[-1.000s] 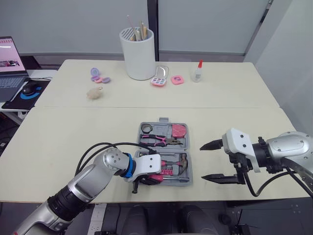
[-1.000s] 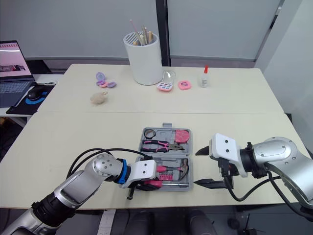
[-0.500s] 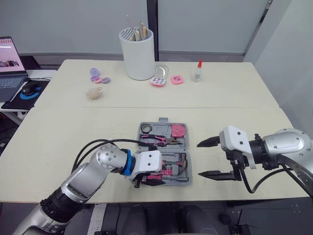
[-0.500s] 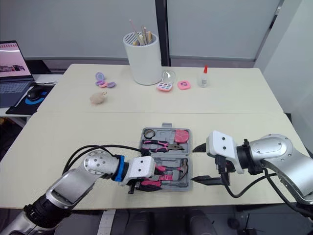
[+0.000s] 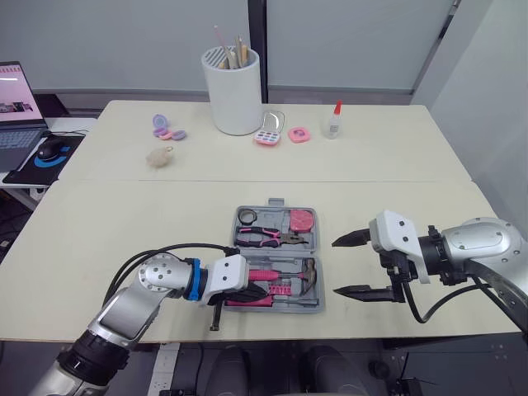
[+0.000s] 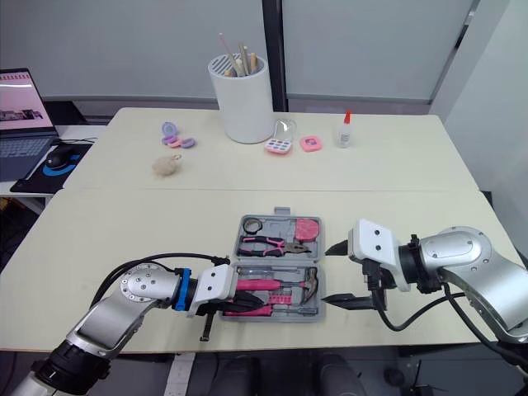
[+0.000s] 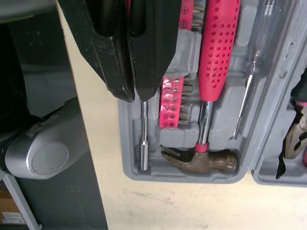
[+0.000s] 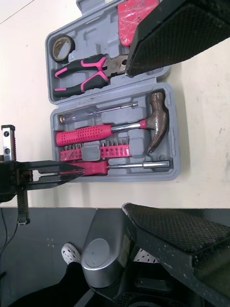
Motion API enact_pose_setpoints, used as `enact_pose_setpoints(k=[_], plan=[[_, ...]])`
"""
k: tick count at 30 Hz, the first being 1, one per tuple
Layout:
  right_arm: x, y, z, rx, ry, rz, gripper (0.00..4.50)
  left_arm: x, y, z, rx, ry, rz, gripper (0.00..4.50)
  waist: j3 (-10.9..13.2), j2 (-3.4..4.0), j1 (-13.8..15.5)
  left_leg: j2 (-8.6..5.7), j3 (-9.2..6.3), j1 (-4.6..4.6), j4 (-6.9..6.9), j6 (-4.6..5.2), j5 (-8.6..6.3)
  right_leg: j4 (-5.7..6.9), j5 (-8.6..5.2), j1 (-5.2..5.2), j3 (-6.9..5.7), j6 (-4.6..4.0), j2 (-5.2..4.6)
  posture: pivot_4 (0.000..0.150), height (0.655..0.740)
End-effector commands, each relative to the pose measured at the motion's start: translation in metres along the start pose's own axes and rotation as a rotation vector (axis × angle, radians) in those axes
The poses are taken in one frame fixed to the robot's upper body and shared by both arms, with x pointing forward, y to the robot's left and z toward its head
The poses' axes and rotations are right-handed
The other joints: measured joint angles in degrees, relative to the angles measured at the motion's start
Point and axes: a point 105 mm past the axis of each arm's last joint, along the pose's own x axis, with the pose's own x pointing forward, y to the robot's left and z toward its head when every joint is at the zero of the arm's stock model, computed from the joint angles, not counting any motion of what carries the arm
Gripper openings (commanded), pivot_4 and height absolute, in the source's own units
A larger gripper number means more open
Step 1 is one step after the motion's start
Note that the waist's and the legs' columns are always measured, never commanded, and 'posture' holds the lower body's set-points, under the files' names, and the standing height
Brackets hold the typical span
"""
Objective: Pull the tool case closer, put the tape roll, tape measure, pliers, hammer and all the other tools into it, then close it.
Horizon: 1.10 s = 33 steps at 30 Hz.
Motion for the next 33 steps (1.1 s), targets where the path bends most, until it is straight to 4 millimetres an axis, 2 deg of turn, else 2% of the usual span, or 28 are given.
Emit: enact_pose_setpoints(k=[1, 8, 12, 15, 18, 20, 23, 24, 26, 29, 31, 32, 33], plan=[[-0.005, 0.0, 0.005, -0.035, 0.001, -0.022, 4.5, 0.008, -0.005, -0.008, 0.023, 0.017, -0.022, 0.03, 0.0, 0.0, -0.02, 0.0, -0.01, 0.0, 0.0, 0.0, 0.0, 0.0, 0.0, 0.0, -0.01, 0.0, 0.01, 0.15, 0.74], [-0.006, -0.001, 0.003, -0.026, 0.006, -0.038, 4.5, 0.02, -0.007, -0.031, 0.005, 0.082, -0.025, 0.03, -0.02, 0.03, -0.02, 0.0, -0.01, 0.01, 0.0, 0.0, 0.0, 0.01, 0.0, 0.01, 0.0, 0.0, 0.0, 0.15, 0.74], [-0.006, -0.001, 0.002, -0.023, 0.008, -0.039, 4.5, 0.023, -0.009, -0.033, -0.006, 0.079, -0.032, 0.03, -0.08, 0.1, -0.02, 0.0, -0.01, 0.06, 0.0, 0.0, 0.0, 0.01, 0.01, 0.07, -0.01, 0.01, 0.0, 0.15, 0.74], [-0.007, -0.002, -0.001, -0.021, 0.014, -0.041, 4.5, 0.021, -0.01, -0.026, -0.025, 0.035, -0.02, 0.03, -0.09, 0.11, -0.03, 0.0, -0.01, 0.07, 0.0, 0.0, 0.0, 0.01, 0.01, 0.08, -0.01, 0.03, -0.01, 0.15, 0.74], [-0.011, -0.009, -0.006, -0.018, 0.024, -0.062, 4.5, 0.008, -0.003, -0.001, -0.069, -0.081, 0.038, 0.03, -0.08, 0.1, -0.12, 0.02, 0.0, 0.05, 0.01, 0.0, 0.0, 0.0, 0.01, 0.06, 0.0, 0.03, -0.01, 0.15, 0.74], [-0.017, -0.021, -0.01, -0.024, 0.024, -0.111, 4.5, -0.013, 0.008, 0.014, -0.061, -0.128, 0.111, 0.03, -0.07, 0.09, -0.07, 0.04, -0.01, 0.05, 0.01, 0.0, 0.0, 0.01, 0.01, 0.05, -0.01, 0.04, -0.01, 0.15, 0.74], [-0.035, -0.043, -0.018, -0.038, 0.022, -0.201, 4.5, -0.064, 0.025, 0.021, -0.068, -0.12, 0.242, 0.61, -0.04, 0.04, -0.16, 0.04, -0.04, 0.04, 0.02, 0.0, 0.0, 0.02, 0.0, 0.04, -0.06, 0.06, -0.02, 0.15, 0.74], [-0.039, -0.047, -0.02, -0.04, 0.025, -0.213, 4.5, -0.075, 0.028, 0.022, -0.08, -0.115, 0.267, 0.93, -0.04, 0.05, -0.22, 0.04, -0.02, 0.07, 0.02, -0.01, 0.0, 0.04, -0.01, 0.04, -0.03, 0.06, -0.02, 0.15, 0.74], [-0.052, -0.056, -0.025, -0.045, 0.044, -0.25, 4.5, -0.115, 0.036, 0.018, -0.14, -0.095, 0.371, 1.58, -0.03, 0.1, -0.38, 0.04, 0.0, 0.12, 0.0, 0.0, 0.0, 0.03, -0.01, 0.03, -0.01, 0.07, -0.02, 0.15, 0.74], [-0.066, -0.065, -0.031, -0.055, 0.066, -0.285, 4.5, -0.161, 0.043, 0.013, -0.206, -0.081, 0.505, 2.55, -0.02, 0.11, -0.42, 0.08, 0.02, 0.1, -0.02, 0.0, 0.0, 0.02, -0.02, 0.0, 0.0, 0.04, -0.04, 0.15, 0.74], [-0.082, -0.073, -0.036, -0.037, 0.078, -0.333, 4.5, -0.201, 0.043, 0.002, -0.272, -0.052, 0.611, 3.29, -0.01, 0.12, -0.38, 0.09, 0.02, 0.08, -0.02, 0.0, 0.0, 0.02, -0.01, -0.02, -0.02, 0.03, -0.1, 0.15, 0.74], [-0.088, -0.076, -0.039, -0.03, 0.085, -0.352, 4.5, -0.216, 0.041, -0.002, -0.3, -0.046, 0.649, 3.45, 0.0, 0.13, -0.49, 0.1, 0.03, 0.08, -0.02, 0.0, 0.0, 0.01, -0.01, -0.03, -0.02, 0.03, -0.11, 0.15, 0.74], [-0.094, -0.079, -0.041, -0.019, 0.085, -0.374, 4.5, -0.231, 0.04, -0.009, -0.334, -0.043, 0.693, 3.87, 0.01, 0.14, -0.5, 0.11, 0.06, 0.08, -0.02, 0.0, 0.0, 0.02, -0.01, -0.05, 0.0, 0.02, -0.15, 0.15, 0.74]])
